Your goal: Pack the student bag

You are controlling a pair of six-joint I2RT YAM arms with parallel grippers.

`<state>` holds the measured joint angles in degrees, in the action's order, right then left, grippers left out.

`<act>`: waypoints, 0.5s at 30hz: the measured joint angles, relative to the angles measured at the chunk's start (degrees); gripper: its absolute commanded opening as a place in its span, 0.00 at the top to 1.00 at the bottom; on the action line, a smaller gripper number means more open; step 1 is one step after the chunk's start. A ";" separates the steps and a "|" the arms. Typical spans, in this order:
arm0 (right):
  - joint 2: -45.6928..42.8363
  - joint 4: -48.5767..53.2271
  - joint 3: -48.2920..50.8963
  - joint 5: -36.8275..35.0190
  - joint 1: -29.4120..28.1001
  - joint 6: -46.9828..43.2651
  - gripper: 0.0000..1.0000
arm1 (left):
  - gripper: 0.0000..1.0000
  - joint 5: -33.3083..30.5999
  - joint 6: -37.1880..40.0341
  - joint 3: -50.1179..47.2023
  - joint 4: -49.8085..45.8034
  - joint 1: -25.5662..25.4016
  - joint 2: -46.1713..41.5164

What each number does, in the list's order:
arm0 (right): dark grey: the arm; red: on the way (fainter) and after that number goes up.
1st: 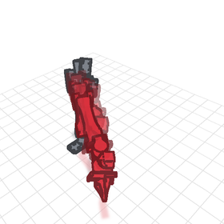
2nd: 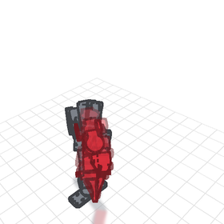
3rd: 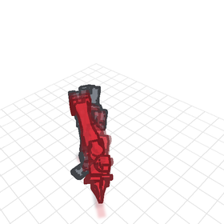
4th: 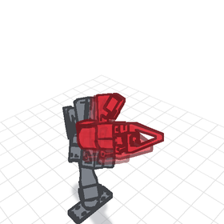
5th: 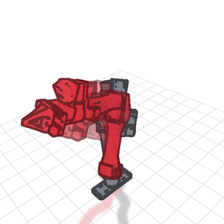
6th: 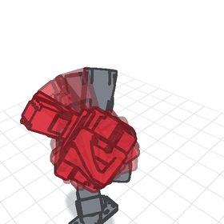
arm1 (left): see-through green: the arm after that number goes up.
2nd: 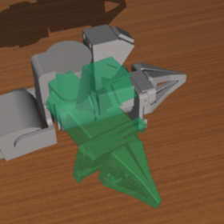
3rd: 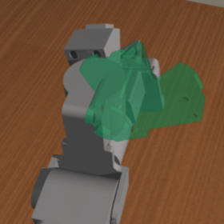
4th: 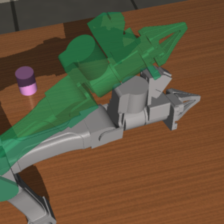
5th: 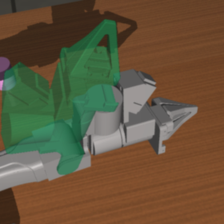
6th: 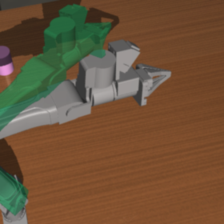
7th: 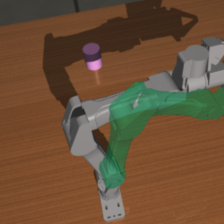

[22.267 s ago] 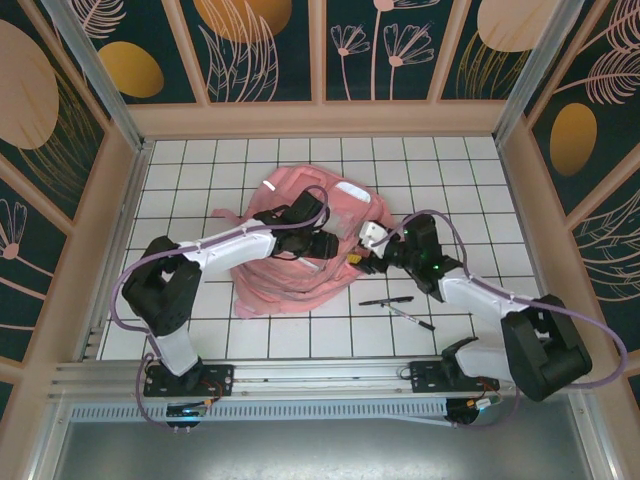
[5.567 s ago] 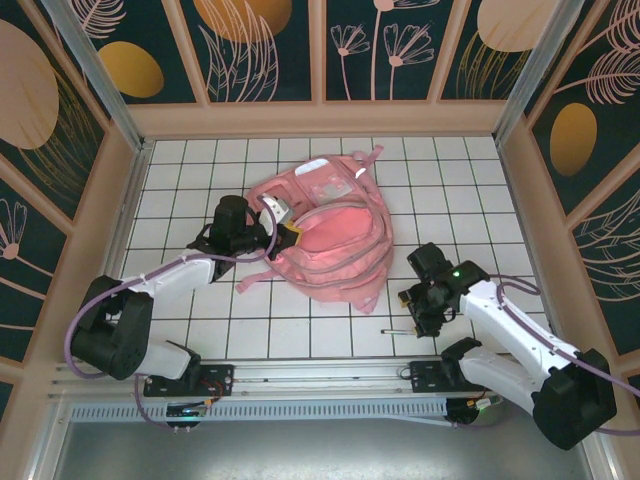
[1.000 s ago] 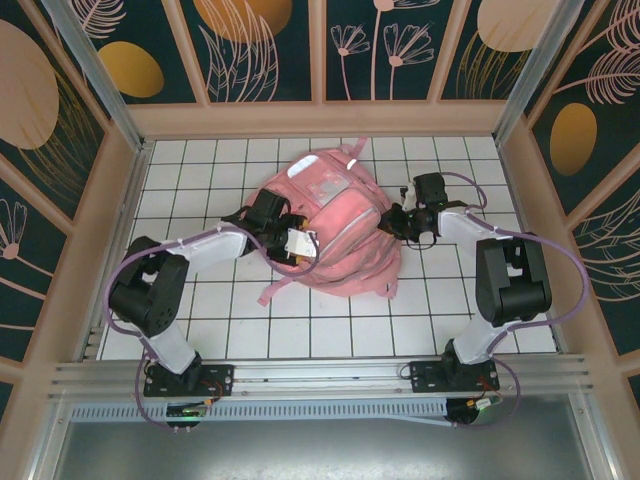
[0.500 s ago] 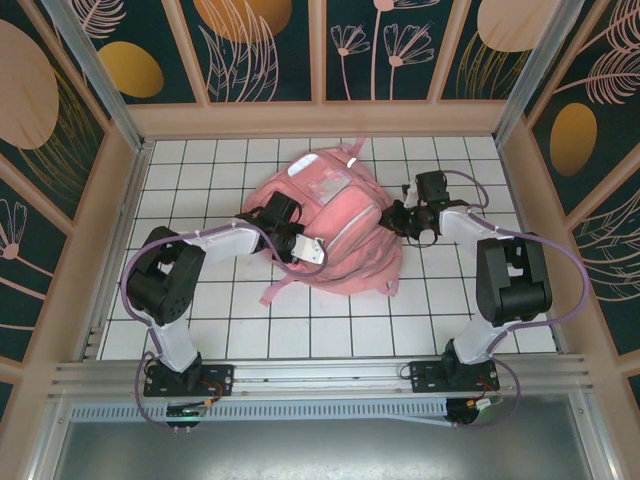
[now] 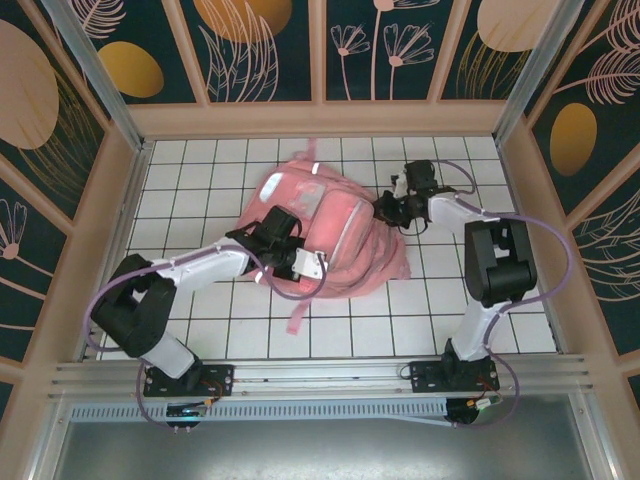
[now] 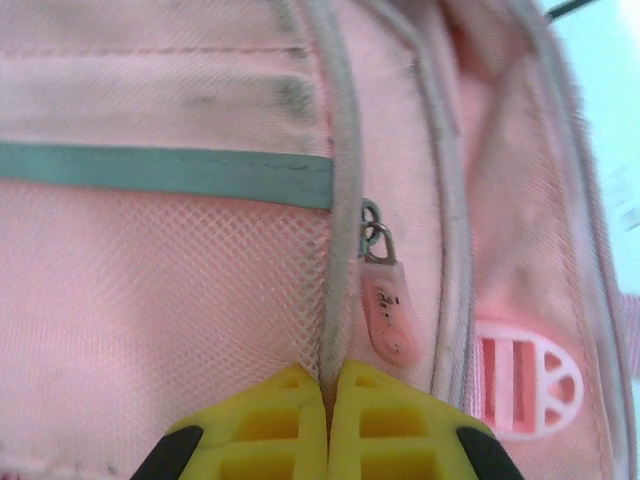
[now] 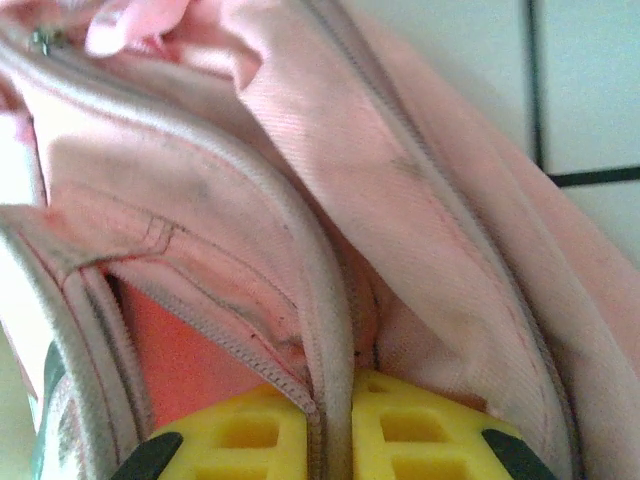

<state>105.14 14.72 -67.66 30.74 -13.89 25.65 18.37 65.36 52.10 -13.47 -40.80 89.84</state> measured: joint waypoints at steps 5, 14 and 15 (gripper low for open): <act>5.46 -1.09 -5.88 0.85 -4.66 -0.22 0.82 | 1.00 1.73 -5.75 -1.18 -1.18 -2.75 -1.07; 3.15 -3.04 -4.00 -0.46 -3.50 0.98 0.40 | 1.00 1.03 -12.72 1.09 -2.19 -3.06 0.81; 0.50 -3.37 -1.07 -0.85 -2.36 1.18 0.38 | 1.00 1.03 -13.88 1.25 -2.05 -3.04 0.81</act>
<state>105.65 11.35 -68.73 29.89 -16.25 26.83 19.40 51.48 53.34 -15.53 -43.83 90.65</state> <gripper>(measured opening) 0.591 0.017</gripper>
